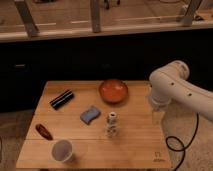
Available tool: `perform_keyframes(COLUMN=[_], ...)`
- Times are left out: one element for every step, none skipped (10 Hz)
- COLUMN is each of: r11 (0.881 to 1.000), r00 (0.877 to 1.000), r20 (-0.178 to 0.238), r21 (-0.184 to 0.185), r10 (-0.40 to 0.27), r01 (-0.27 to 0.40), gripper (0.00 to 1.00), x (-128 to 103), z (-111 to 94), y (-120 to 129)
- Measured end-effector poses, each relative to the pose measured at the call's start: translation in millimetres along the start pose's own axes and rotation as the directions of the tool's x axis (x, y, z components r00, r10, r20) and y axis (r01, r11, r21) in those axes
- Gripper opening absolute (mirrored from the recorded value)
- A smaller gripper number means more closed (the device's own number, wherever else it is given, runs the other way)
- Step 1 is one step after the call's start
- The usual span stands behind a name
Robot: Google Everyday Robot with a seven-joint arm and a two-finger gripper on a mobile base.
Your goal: Knock the bottle over
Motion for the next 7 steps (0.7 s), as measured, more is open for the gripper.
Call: perform_keyframes(r11=[1.000,1.000,0.999,0.999,0.999,0.999,0.999], r00=[1.000,1.000,0.999,0.999,0.999,0.999,0.999], r20=[-0.003,-0.002,-0.004,-0.008,-0.011,-0.012,-0.009], r21=[0.001,-0.001,0.002,0.001,0.000,0.001,0.003], r10=[-0.011,-0.017,-0.033,-0.039,-0.042,-0.045,-0.050], r01=[0.011,0.017,0.033,0.039,0.042,0.045,0.050], gripper=[0.80,0.80,0.80,0.80,0.80,0.80,0.80], x=[-5.2,-15.8,-28.1,-29.7,-29.6,-29.4,-37.3], z=[1.0,2.4,4.0,4.8,5.8,7.3,9.2], y=[-0.7,0.0,-1.9,-1.2,-0.4,0.3,-0.4])
